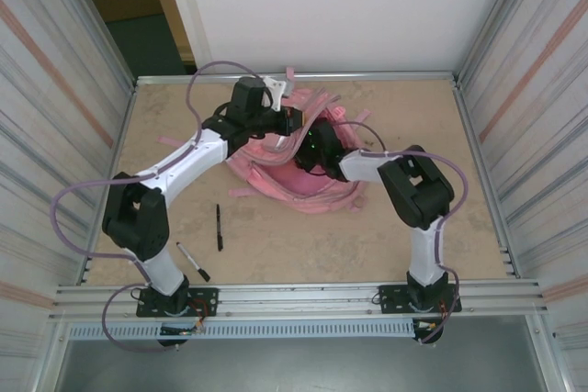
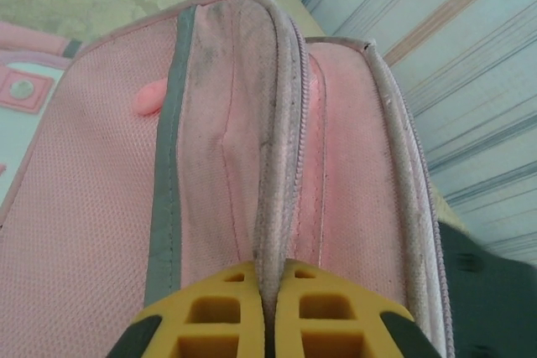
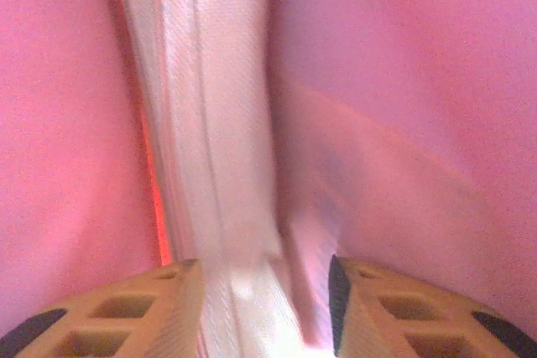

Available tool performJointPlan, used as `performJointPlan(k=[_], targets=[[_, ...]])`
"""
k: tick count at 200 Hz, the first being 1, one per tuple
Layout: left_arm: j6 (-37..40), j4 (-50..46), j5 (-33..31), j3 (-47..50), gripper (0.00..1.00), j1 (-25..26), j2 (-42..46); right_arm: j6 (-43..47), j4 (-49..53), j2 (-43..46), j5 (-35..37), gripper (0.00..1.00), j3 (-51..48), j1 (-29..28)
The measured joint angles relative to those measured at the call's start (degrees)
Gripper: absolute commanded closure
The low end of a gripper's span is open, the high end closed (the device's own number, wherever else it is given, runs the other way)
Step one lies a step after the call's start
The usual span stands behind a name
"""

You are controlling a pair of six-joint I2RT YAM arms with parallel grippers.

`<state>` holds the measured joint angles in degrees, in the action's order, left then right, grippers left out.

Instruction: Pack books, pencil case, and school supplies into a backpack

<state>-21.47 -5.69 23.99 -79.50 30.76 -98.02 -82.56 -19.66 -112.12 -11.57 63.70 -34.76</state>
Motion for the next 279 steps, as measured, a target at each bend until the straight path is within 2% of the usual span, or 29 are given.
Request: performJointPlan(k=[60,67,91,104,131,156,194,217,234,279], targets=[[-1.1,3.1,1.6,2.4,1.00,1.7,-4.4,7.1,14.7,19.5,-0.6,0.45,-13.4,3.1],[-1.1,3.1,1.5,2.4,0.98,1.9,-4.7,8.2,16.7,22.0,-0.2,0.44,-14.0,3.5],[-0.3,3.9,1.0,2.8,0.78,3.0,-5.4,11.8,23.0,29.9,1.6,0.41,-15.3,5.0],[0.8,3.9,0.0,3.0,0.63,4.1,-5.7,14.3,26.9,34.4,3.7,0.40,-16.2,6.3],[2.1,3.0,-1.5,4.3,0.51,5.6,-5.4,18.4,34.4,43.1,6.8,0.38,-18.7,9.9],[2.1,0.5,-5.3,8.0,0.40,4.2,-2.0,22.7,41.9,48.7,10.5,0.38,-19.6,11.5],[-1.6,-4.0,-14.7,13.2,0.36,-3.1,7.0,27.6,47.6,49.8,13.1,0.38,-19.6,8.4],[-6.3,-4.3,-15.3,17.5,0.37,-11.0,9.6,28.8,47.6,48.1,13.2,0.37,-19.5,4.7],[-7.5,-4.5,-14.1,19.2,0.37,-16.1,6.7,29.1,46.7,45.2,13.2,0.37,-19.4,1.8],[-7.3,-3.1,-12.6,19.2,0.38,-16.9,-2.3,29.1,40.7,33.0,9.8,0.39,-19.2,-1.2]])
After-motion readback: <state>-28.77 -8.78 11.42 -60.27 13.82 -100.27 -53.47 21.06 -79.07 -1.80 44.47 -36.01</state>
